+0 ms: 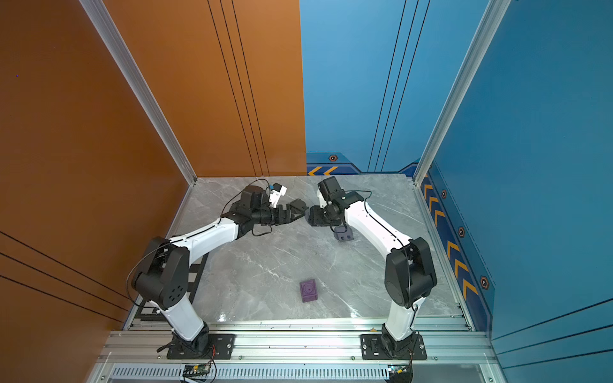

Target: Open the phone stand

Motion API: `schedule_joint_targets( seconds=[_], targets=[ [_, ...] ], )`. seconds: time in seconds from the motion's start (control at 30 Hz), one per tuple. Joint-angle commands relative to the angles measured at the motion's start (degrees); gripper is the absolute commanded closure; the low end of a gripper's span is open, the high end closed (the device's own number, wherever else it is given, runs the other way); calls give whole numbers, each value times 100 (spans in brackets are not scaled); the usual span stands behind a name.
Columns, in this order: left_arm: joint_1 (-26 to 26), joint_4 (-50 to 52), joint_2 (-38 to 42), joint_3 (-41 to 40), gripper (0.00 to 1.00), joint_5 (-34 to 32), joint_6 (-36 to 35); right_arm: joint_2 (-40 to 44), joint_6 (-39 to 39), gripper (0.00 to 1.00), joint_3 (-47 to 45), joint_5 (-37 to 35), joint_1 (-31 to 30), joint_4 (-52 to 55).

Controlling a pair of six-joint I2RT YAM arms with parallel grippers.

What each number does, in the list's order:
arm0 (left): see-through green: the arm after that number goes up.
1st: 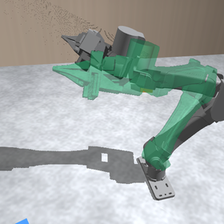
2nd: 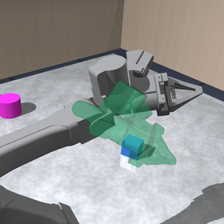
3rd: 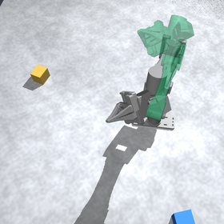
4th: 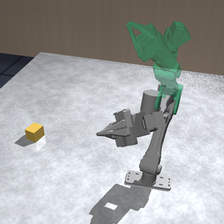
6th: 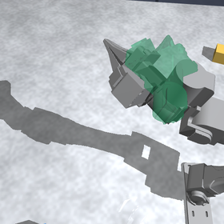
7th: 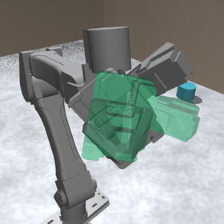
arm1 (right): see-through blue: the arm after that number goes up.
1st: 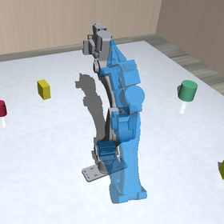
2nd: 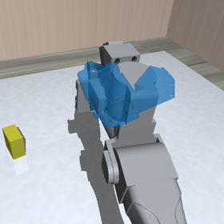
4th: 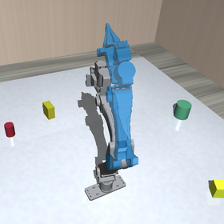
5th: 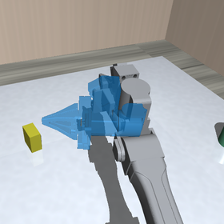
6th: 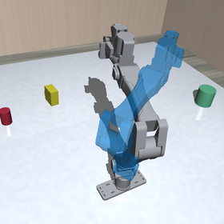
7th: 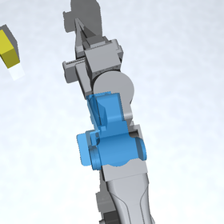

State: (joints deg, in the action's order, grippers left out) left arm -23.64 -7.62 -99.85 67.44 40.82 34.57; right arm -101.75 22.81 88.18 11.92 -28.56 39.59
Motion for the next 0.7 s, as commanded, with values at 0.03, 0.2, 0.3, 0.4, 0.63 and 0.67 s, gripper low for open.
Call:
schedule_joint_targets(
  seconds=[0.03,0.2,0.3,0.4,0.63,0.67],
  targets=[
    [0,-205,44,-82,12,174,61,427,178,77,-47,64,-87,-377],
    [0,-205,8,-88,13,207,86,520,171,77,-60,-5,-128,-505],
    [0,-214,1,-102,13,199,99,555,173,77,-71,14,-172,-610],
    [17,-248,-10,-134,13,174,136,568,178,77,-74,66,-233,-707],
    [44,-374,-97,-109,18,203,276,524,163,79,-12,-11,-493,-790],
    [44,-374,-96,-117,18,185,270,525,178,79,-16,-21,-506,-816]
  ],
)
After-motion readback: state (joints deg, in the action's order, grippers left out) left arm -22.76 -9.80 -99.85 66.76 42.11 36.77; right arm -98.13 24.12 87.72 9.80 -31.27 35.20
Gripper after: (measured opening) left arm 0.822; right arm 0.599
